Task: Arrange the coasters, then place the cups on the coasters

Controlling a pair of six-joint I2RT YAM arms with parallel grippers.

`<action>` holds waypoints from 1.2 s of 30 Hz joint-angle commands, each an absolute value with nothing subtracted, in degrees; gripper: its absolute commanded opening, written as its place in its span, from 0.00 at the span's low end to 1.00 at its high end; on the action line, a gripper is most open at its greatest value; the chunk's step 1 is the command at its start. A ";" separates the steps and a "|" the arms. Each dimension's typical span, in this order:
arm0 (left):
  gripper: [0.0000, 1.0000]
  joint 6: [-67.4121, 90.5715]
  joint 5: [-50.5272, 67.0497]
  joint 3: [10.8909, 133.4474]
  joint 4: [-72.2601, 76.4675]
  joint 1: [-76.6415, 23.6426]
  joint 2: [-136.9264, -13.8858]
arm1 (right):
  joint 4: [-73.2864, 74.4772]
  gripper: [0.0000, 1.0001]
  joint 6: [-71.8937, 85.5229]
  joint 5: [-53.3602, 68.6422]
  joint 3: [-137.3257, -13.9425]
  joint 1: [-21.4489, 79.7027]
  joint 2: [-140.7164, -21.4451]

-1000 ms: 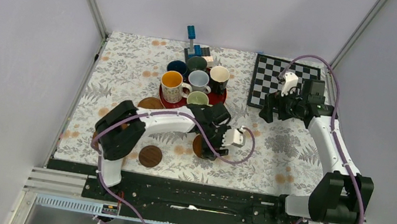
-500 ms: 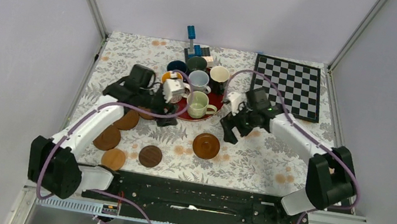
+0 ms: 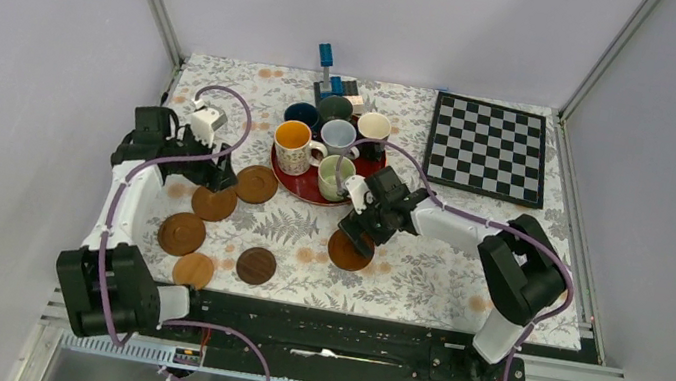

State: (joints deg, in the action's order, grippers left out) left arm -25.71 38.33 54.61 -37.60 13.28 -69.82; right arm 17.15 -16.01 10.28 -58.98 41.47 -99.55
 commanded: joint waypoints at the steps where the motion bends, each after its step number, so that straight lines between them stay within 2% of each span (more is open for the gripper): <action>1: 0.76 -27.71 38.51 54.94 -35.16 14.81 -73.56 | 15.52 0.94 -14.88 6.55 -60.88 42.41 -100.64; 3: 0.77 -28.82 38.40 55.38 -35.24 14.85 -75.18 | 15.70 0.91 -15.34 5.18 -60.51 42.41 -101.02; 10: 0.76 -36.63 37.75 55.77 -34.71 14.80 -79.68 | 17.14 0.71 -16.60 1.73 -59.10 41.85 -100.55; 14: 0.75 -38.77 36.55 57.42 -34.05 14.74 -84.07 | 17.93 0.66 -16.96 2.21 -57.41 40.16 -99.50; 27: 0.72 -30.52 31.46 61.35 -22.49 8.70 -95.14 | 18.88 0.61 -17.78 5.29 -54.49 32.32 -95.79; 36: 0.69 -32.87 28.13 63.16 -22.68 6.41 -101.03 | 19.56 0.60 -18.86 5.54 -52.95 29.12 -93.69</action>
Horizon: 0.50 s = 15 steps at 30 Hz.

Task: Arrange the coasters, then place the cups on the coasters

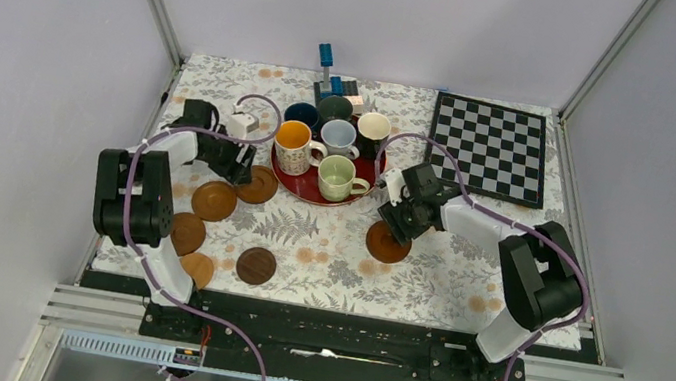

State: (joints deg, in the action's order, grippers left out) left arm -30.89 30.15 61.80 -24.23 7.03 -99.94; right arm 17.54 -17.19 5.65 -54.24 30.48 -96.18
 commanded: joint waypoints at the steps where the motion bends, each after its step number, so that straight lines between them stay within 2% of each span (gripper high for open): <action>1: 0.68 -33.95 28.16 62.98 -23.39 6.22 -101.15 | 19.62 0.60 -18.97 5.60 -52.79 28.81 -93.53; 9: 0.60 -40.55 28.64 60.89 -28.45 5.21 -100.02 | 20.20 0.60 -20.65 6.24 -52.59 25.19 -93.26; 15: 0.57 -39.66 28.63 58.92 -28.03 1.71 -98.47 | 20.08 0.60 -21.36 6.91 -52.18 22.94 -93.01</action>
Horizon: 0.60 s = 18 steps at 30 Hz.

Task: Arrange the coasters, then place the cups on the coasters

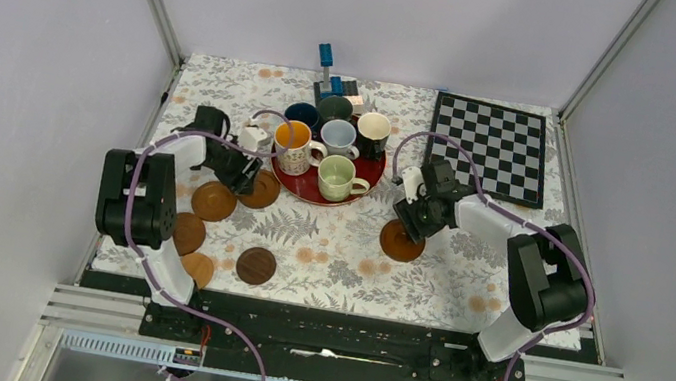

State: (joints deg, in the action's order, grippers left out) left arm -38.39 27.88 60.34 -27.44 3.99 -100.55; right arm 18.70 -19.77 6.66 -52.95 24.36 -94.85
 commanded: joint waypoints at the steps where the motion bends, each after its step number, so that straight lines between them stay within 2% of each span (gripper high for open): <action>1: 0.57 -38.53 28.85 58.97 -27.24 1.67 -98.44 | 20.04 0.60 -21.36 7.02 -52.05 22.82 -92.88; 8: 0.56 -32.02 25.36 59.90 -20.54 0.84 -100.92 | 19.92 0.60 -21.18 7.08 -52.07 22.37 -92.38; 13: 0.54 -35.86 24.76 58.40 -22.04 -0.73 -101.01 | 20.08 0.60 -21.95 7.05 -51.57 21.54 -92.03; 18: 0.46 -40.86 23.42 55.21 -25.25 -3.33 -97.47 | 20.17 0.59 -23.05 7.83 -50.63 20.03 -91.51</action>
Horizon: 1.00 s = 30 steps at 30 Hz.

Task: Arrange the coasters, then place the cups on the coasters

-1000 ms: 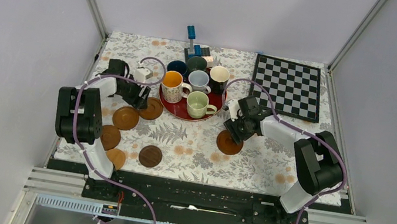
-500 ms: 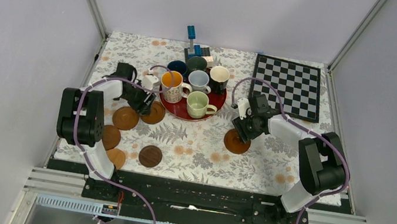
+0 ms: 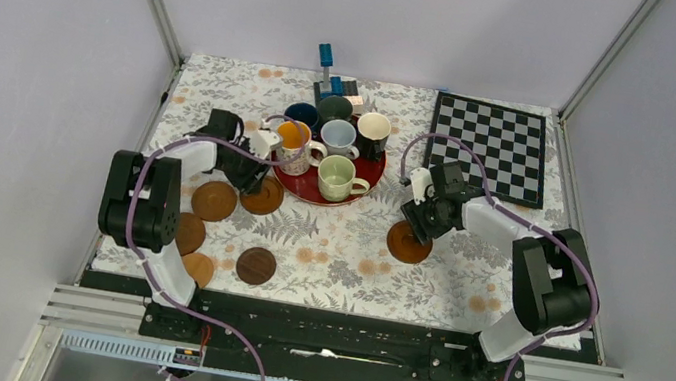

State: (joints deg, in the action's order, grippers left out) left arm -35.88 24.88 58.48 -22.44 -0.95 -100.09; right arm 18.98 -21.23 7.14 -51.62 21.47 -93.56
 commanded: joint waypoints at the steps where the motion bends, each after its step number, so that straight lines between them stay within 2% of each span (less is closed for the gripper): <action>1: 0.44 -41.54 23.26 54.69 -26.22 -4.04 -96.64 | 20.21 0.59 -23.29 8.02 -50.47 19.77 -91.29; 7: 0.37 -42.26 22.77 50.75 -28.32 -12.30 -92.42 | 21.11 0.59 -25.97 9.73 -48.40 19.04 -90.22; 13: 0.31 -36.96 22.88 52.05 -26.37 -21.45 -93.25 | 22.81 0.57 -28.43 12.19 -45.92 18.22 -88.16; 21: 0.27 -30.06 20.79 59.55 -23.01 -34.72 -100.48 | 23.99 0.57 -29.68 14.10 -44.06 16.13 -86.76; 30: 0.26 -24.84 21.46 70.38 -21.75 -39.97 -109.76 | 24.86 0.56 -28.60 15.89 -45.19 15.25 -86.70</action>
State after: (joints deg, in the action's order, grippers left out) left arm -27.64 21.65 67.24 -24.08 -39.20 -106.59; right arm 21.56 -28.73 14.46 -45.12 15.59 -87.42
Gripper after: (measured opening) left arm 0.383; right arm 0.564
